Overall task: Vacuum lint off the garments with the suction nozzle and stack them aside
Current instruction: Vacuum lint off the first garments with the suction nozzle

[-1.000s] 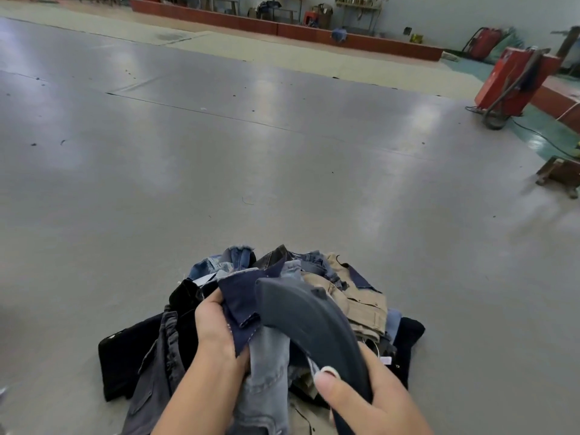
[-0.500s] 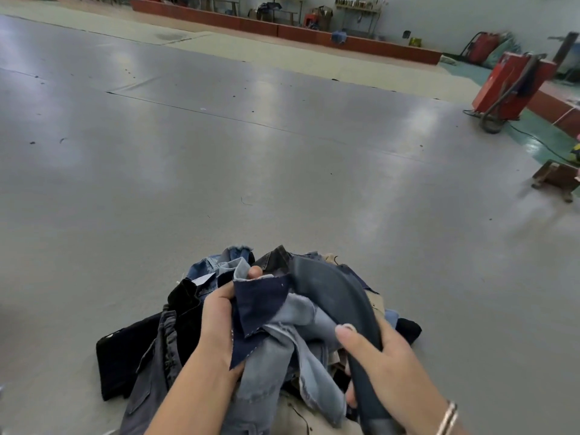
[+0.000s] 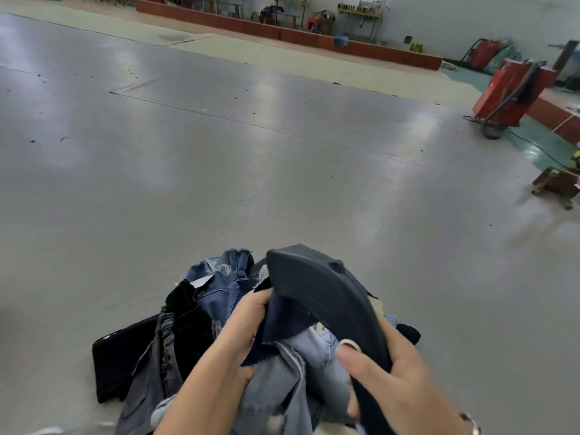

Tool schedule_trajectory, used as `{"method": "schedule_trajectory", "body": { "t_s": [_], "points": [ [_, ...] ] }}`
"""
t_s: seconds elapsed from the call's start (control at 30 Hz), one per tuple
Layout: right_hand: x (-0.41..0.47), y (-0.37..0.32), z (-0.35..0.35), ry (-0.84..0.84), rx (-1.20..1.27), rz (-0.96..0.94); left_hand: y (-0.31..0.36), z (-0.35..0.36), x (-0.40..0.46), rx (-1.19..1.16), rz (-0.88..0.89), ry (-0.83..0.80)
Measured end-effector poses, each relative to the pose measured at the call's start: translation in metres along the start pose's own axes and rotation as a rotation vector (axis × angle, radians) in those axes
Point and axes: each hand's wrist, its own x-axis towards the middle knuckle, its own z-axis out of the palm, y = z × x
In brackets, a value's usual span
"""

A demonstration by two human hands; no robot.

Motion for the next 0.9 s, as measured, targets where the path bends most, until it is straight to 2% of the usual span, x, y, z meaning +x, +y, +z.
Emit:
{"method": "schedule_trajectory", "body": {
  "t_s": [0.13, 0.27, 0.4, 0.47, 0.63, 0.73, 0.83, 0.9],
  "points": [
    [-0.005, 0.015, -0.012, 0.124, 0.010, 0.015, 0.010, -0.014, -0.010, -0.118, 0.034, 0.052],
    [-0.004, 0.009, 0.001, 0.023, 0.024, 0.038, 0.002, -0.003, -0.015, -0.112, 0.030, -0.113],
    [-0.002, 0.003, -0.005, 0.202, 0.115, -0.013, -0.005, 0.001, -0.029, -0.447, -0.002, -0.191],
    [-0.005, 0.003, -0.009, 0.244, 0.104, 0.004, -0.012, 0.003, -0.033, -0.358, 0.102, -0.130],
    [-0.012, 0.010, 0.004, 0.141, -0.155, 0.029, -0.019, 0.010, -0.028, 0.121, 0.460, 0.026],
    [-0.009, 0.005, 0.008, 0.142, -0.175, 0.082, -0.024, 0.006, -0.023, 0.287, 0.504, 0.061],
    [-0.010, 0.005, 0.001, 0.238, -0.093, 0.113, -0.025, 0.007, -0.021, 0.315, 0.504, 0.067],
    [-0.012, 0.008, 0.001, 0.215, -0.045, 0.123, -0.024, 0.007, -0.022, 0.317, 0.513, 0.065]
  ]
}}
